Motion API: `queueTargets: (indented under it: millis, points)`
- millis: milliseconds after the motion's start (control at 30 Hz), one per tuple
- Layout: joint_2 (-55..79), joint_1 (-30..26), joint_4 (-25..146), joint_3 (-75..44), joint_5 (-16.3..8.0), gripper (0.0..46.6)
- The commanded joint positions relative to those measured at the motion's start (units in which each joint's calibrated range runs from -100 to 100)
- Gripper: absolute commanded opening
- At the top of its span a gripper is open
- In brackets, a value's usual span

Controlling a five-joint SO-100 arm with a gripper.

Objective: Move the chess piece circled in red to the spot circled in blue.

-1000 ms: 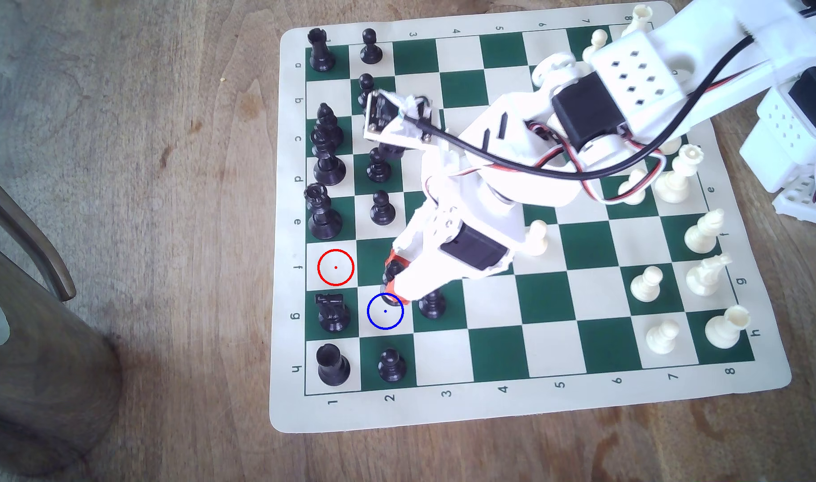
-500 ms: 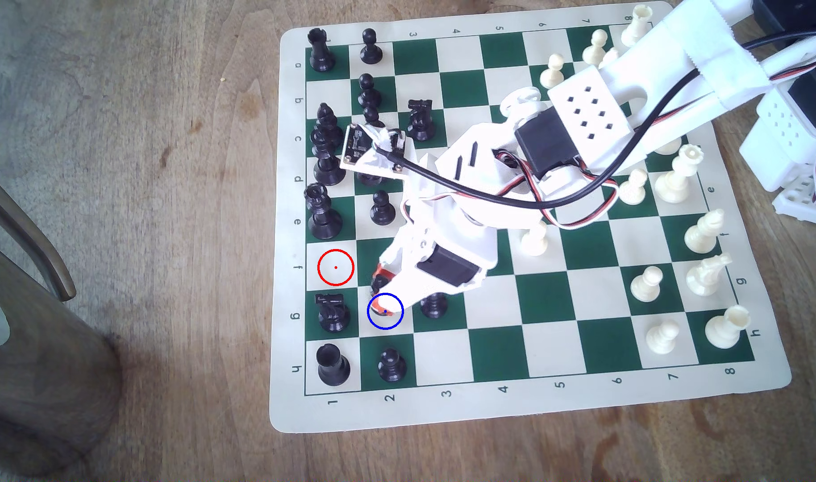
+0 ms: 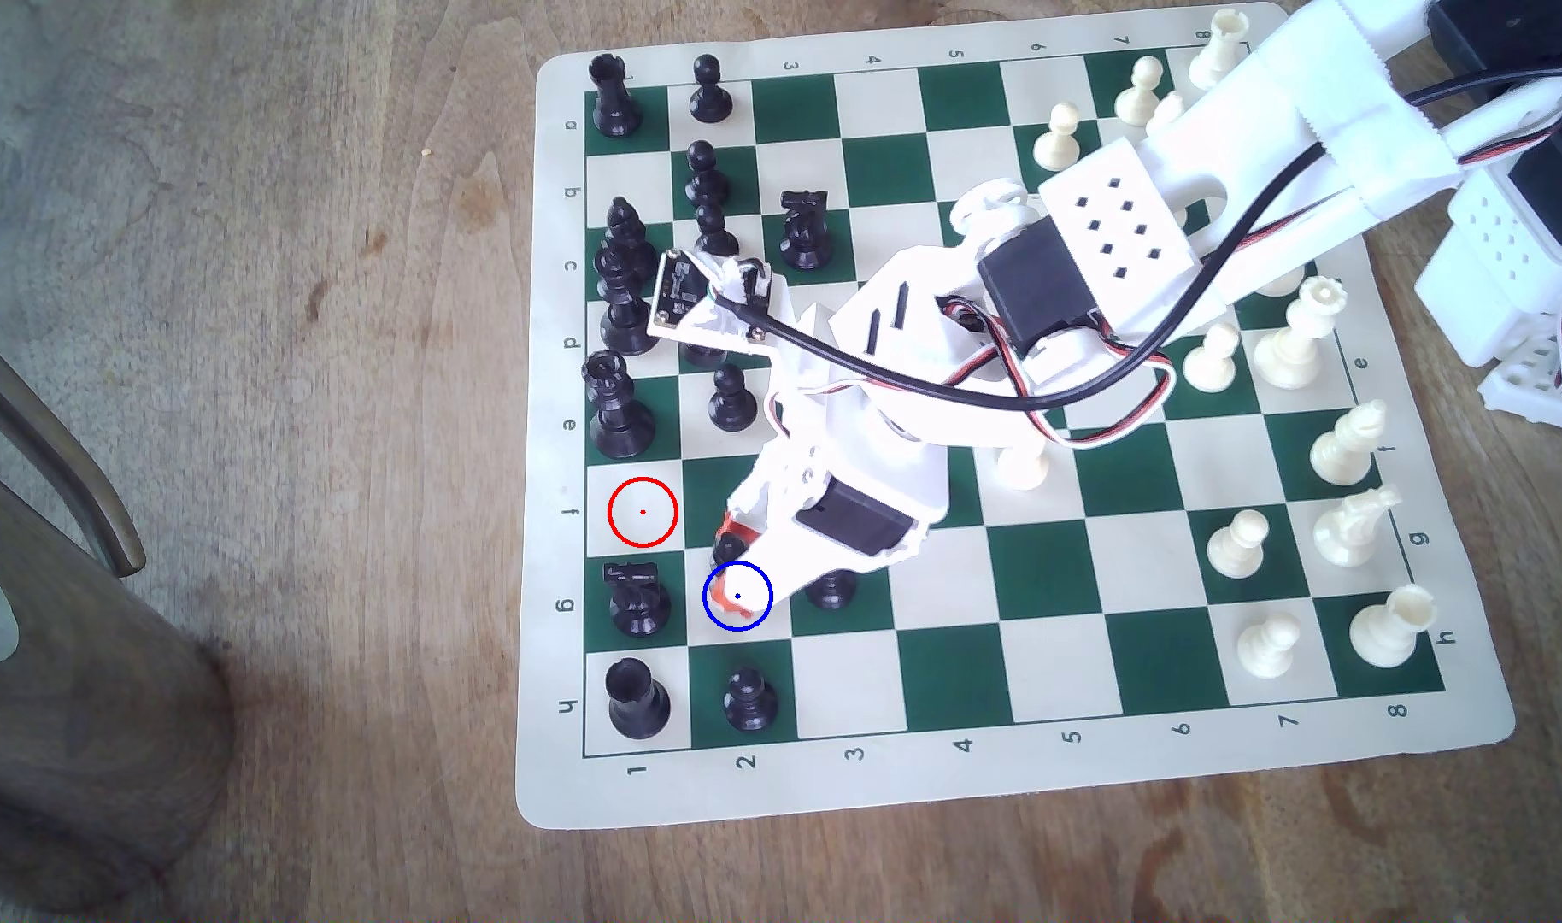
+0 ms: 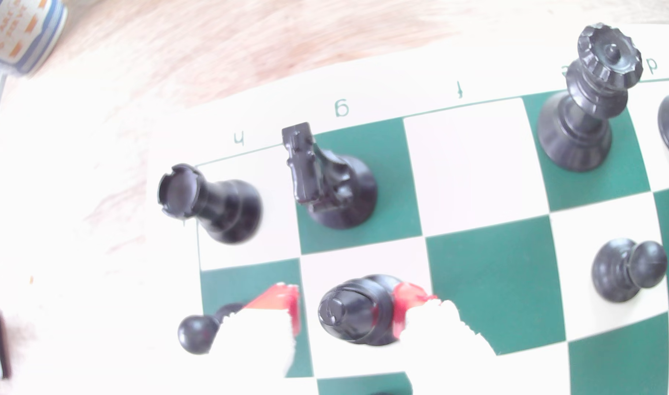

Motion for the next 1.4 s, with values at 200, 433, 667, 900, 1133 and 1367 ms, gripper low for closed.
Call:
queueTargets:
  millis: [200,433,667,900,1133,1367]
  points:
    - [-7.39,2.98,1.13,-3.84,1.12,19.3]
    - [-17.83,2.43,1.95,2.33,1.95,18.9]
    - [-33.96,-0.54,3.67,14.66,3.22,17.8]
    - [-51.45,4.85,-1.9,33.61,7.77,15.3]
    - [-65.96,13.22,-11.65,51.47,11.14,13.6]
    - [-71.82,17.21,-35.73,72.05,12.45,0.2]
